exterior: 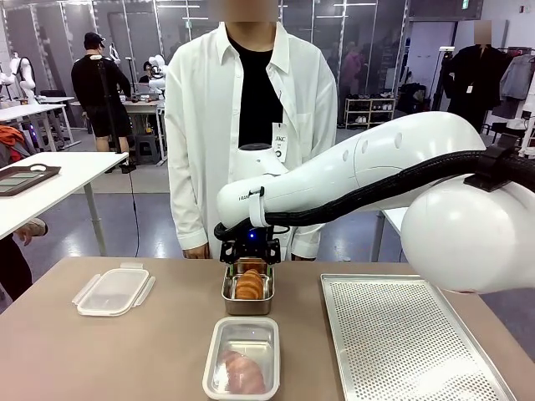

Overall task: Place the bread into the airtight container.
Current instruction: Pick up a Butter Roll and place it into an empty Airtight Container.

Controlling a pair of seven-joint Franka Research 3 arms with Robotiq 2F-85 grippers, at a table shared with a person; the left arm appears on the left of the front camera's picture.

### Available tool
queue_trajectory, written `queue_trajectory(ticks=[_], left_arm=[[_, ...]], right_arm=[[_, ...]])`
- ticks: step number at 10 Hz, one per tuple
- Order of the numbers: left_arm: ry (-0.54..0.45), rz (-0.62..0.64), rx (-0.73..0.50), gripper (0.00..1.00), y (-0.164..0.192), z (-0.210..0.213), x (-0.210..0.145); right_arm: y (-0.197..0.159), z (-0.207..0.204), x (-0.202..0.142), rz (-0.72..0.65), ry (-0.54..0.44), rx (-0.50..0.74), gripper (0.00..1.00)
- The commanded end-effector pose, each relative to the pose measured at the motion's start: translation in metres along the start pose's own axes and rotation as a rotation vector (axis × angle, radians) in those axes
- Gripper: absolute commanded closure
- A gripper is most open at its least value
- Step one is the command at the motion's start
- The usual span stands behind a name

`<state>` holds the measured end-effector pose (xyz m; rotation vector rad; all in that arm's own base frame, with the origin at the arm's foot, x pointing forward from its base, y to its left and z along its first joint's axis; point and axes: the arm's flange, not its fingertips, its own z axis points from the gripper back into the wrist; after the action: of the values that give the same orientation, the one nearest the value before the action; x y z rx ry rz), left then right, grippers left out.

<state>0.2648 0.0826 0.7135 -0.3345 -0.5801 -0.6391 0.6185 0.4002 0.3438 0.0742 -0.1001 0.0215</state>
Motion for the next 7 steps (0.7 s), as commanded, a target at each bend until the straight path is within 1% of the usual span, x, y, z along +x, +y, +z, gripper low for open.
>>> queue_trajectory(ticks=[1, 7], left_arm=[[0.0, -0.017, -0.008, 0.0, 0.0006, 0.002, 0.0005], [0.0, -0.017, -0.008, 0.0, 0.0006, 0.002, 0.0005]], right_arm=[[-0.0003, 0.0001, 0.0002, -0.002, 0.001, 0.004, 0.0], [-0.0003, 0.0001, 0.0002, -0.002, 0.001, 0.004, 0.0]])
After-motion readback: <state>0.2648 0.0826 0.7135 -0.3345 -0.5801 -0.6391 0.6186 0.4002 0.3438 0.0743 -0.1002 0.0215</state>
